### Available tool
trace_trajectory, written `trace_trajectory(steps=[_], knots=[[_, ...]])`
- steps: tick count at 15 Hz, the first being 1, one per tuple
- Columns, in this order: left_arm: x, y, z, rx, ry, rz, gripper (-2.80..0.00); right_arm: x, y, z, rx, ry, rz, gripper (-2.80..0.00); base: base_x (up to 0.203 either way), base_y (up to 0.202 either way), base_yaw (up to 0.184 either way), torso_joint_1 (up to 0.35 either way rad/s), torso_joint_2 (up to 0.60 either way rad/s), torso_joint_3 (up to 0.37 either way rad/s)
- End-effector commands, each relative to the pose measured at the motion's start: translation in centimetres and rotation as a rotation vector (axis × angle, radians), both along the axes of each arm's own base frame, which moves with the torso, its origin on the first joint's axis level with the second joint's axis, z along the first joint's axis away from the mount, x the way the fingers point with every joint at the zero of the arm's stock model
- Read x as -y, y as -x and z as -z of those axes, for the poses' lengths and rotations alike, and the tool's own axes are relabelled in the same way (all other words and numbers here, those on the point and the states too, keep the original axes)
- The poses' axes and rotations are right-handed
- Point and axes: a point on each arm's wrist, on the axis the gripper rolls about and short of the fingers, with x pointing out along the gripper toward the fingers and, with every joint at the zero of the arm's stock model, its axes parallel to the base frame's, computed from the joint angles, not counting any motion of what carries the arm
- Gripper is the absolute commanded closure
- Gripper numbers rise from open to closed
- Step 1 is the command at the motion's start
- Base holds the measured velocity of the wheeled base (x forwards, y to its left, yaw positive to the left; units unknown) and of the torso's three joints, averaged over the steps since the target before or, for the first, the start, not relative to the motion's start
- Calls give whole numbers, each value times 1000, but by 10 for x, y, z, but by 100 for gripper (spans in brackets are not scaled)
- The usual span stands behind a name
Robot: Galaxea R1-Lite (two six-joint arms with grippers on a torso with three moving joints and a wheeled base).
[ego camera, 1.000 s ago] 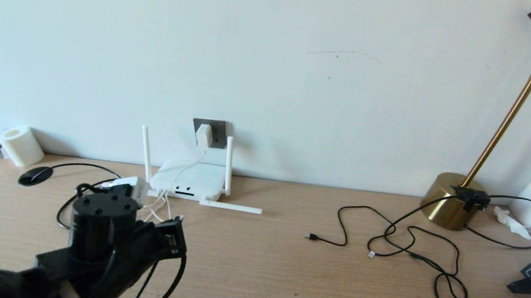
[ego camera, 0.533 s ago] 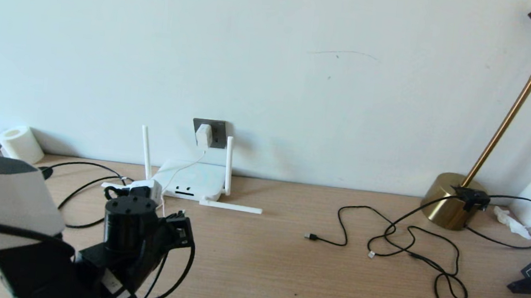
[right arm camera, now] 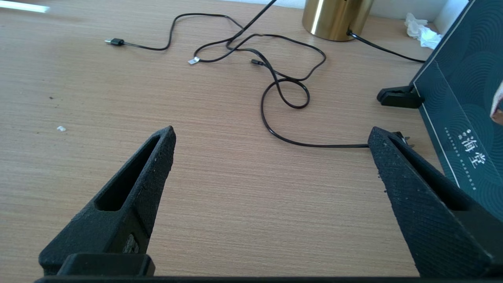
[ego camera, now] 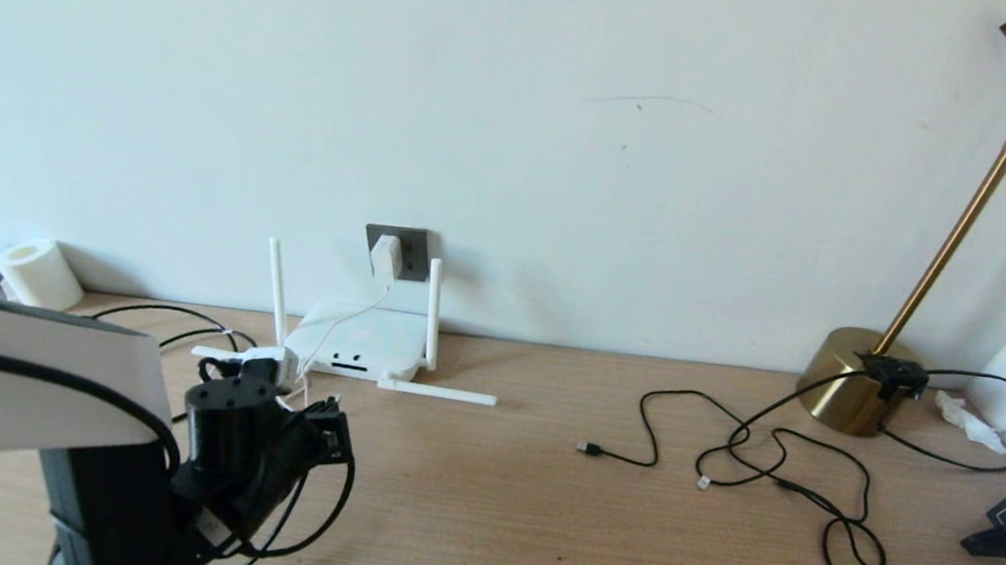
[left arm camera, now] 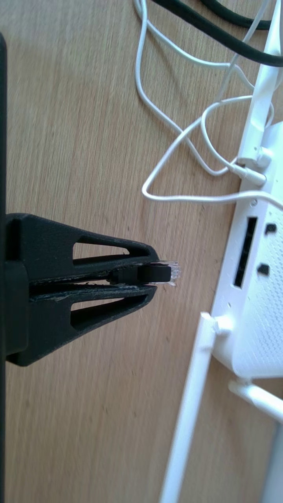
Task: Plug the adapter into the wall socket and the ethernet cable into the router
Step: Align cable and router interface
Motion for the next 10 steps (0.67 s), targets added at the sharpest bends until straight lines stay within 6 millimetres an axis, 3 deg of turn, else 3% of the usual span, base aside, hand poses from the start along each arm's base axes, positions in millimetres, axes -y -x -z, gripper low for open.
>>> trace_trajectory(steps=[1, 10], knots=[[-9, -3, 3, -9, 3, 13, 0, 0, 0, 0, -3, 1, -1, -280, 0, 0, 0, 0, 0, 0], [-10, -34, 18, 16, 15, 12, 0, 0, 0, 0, -2, 1, -1, -280, 0, 0, 0, 0, 0, 0]])
